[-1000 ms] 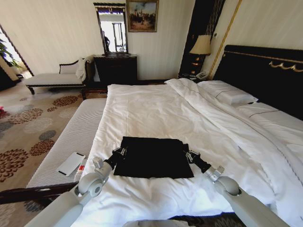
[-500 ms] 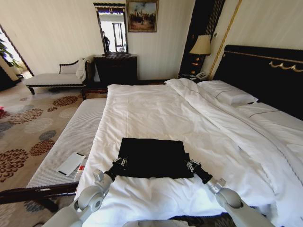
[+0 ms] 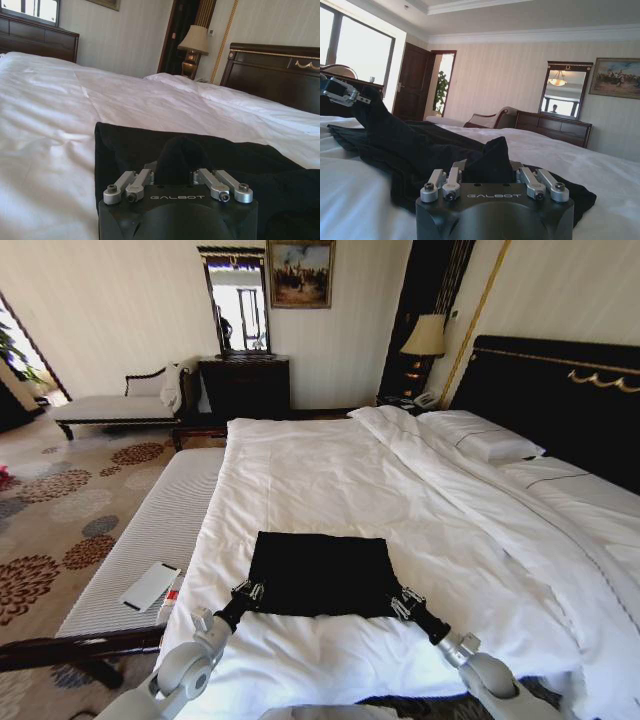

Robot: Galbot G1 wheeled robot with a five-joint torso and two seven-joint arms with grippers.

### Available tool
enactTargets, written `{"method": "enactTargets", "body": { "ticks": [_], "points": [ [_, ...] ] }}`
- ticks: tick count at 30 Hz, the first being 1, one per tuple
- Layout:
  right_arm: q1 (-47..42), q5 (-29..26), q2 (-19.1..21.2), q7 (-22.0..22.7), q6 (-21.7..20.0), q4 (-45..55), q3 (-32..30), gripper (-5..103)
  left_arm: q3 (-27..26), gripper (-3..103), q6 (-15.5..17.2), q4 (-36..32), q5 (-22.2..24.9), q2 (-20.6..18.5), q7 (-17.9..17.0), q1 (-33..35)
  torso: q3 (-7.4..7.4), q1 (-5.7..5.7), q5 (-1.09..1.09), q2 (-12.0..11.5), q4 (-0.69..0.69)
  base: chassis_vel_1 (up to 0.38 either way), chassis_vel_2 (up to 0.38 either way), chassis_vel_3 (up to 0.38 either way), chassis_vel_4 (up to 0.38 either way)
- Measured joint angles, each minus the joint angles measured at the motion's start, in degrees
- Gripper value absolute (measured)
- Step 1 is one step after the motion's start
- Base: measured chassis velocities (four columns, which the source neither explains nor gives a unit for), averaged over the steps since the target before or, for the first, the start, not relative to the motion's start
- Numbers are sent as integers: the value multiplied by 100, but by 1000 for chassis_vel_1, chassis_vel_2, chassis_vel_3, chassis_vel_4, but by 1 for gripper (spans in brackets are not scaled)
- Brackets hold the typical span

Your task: Fold the clothes on the bed.

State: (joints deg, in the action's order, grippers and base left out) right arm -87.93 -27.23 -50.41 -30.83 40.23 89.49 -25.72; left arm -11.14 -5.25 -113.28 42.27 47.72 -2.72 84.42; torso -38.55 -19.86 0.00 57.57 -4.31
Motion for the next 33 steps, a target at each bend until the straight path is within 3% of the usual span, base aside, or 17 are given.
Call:
{"method": "enactTargets", "body": {
  "ticks": [4, 6, 8, 9, 11, 13, 14, 18, 21, 27, 29, 31, 33],
  "points": [
    [-53, -21, -52, -43, 65, 14, -110, 60, -35, 52, 55, -65, -18, 58, -128, -12, 0, 0, 0, 0, 0, 0, 0, 0, 0],
    [-63, -36, -58, -47, 68, 48, -144, 65, -53, 52, 67, -98, -18, 63, -152, -16, 0, 0, 0, 0, -1, 0, 0, 0, 0],
    [-144, -80, -55, -90, 69, 201, -255, 75, -141, 62, 90, -224, 10, 51, -194, -1, 0, 0, 0, 0, 0, 0, 0, 0, 0],
    [-196, -104, -51, -118, 67, 272, -314, 75, -182, 68, 95, -280, 22, 41, -197, 15, 0, 0, 0, 0, 0, 0, 0, 0, 0],
    [-201, -106, -51, -120, 67, 278, -319, 75, -186, 68, 95, -285, 23, 41, -197, 17, 0, 0, 0, 0, 0, 0, 0, 0, 0],
    [-361, -200, -49, -198, 41, 465, -499, 91, -329, 84, 102, -477, 53, 6, -201, 106, 0, 0, 0, 0, -1, 0, 0, 0, 0],
    [-417, -232, -50, -210, 23, 528, -562, 96, -381, 84, 108, -542, 76, -1, -204, 141, 0, 0, 0, 0, 0, 0, 0, 0, 0],
    [-583, -361, -56, -229, -107, 742, -754, 100, -502, 98, 121, -688, 126, -12, -225, 227, 0, 0, 1, 0, 0, 0, 0, 0, 0],
    [-676, -492, -57, -227, -297, 896, -901, 100, -552, 100, 132, -756, 139, -12, -265, 262, 0, 0, 0, 0, -1, 0, 0, 0, 0],
    [-727, -1110, 60, 123, -963, 1303, -1200, 100, -714, 100, 253, -890, 333, 6, -463, 215, 0, 0, 2, 0, 0, 0, 0, 0, 0],
    [-783, -1597, 260, 406, -1966, 1647, -1504, 100, -766, 100, 416, -859, 583, 10, -672, -23, 0, 0, -1, 0, -1, 0, 0, 0, 0],
    [-695, -1704, 374, 746, -2354, 1759, -1565, 100, -755, 100, 557, -797, 737, 4, -818, -214, -1, 0, -4, 0, -4, 0, 0, 0, 0],
    [-562, -1774, 442, 925, -2489, 1766, -1532, 100, -732, 100, 647, -742, 819, -8, -905, -337, 0, 0, 0, 0, -4, 0, 0, 0, 0]
  ]
}}
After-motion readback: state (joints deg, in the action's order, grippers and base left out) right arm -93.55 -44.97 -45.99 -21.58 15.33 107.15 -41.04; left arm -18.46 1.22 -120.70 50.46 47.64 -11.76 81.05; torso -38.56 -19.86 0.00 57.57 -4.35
